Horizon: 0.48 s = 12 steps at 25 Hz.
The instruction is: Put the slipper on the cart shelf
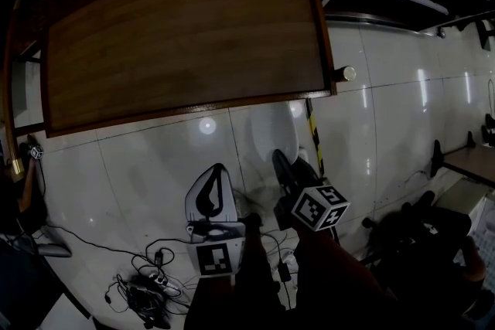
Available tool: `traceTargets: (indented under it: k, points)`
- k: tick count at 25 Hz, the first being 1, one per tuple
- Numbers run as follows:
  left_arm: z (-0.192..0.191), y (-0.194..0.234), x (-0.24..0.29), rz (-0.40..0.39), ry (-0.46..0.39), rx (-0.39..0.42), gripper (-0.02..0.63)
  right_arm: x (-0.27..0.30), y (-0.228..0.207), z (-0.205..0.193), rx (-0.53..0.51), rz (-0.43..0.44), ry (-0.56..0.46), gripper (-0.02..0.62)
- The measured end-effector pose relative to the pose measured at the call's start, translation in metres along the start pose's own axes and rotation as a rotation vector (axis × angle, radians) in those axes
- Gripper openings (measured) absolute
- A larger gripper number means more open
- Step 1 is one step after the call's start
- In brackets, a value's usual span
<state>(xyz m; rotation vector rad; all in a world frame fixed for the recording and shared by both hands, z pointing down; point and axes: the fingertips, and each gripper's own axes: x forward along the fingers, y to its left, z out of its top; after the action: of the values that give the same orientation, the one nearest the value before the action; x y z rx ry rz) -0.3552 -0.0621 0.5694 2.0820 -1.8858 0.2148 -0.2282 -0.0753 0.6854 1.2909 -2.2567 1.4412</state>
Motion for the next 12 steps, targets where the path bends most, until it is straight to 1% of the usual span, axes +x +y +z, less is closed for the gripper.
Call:
traceTargets:
  k: [6,9,12]
  points:
    - [-0.009,-0.008,-0.015,-0.013,-0.003,-0.020,0.015,-0.032,0.003,-0.031,-0.059,-0.033,0.002,0.040]
    - [-0.018,-0.010,-0.023,-0.025,0.008,-0.028,0.015,-0.049,0.001,-0.048,-0.103,-0.075,-0.022,0.040]
    - [-0.023,-0.012,-0.032,-0.044,0.012,-0.026,0.015,-0.069,0.001,-0.065,-0.123,-0.109,-0.038,0.040]
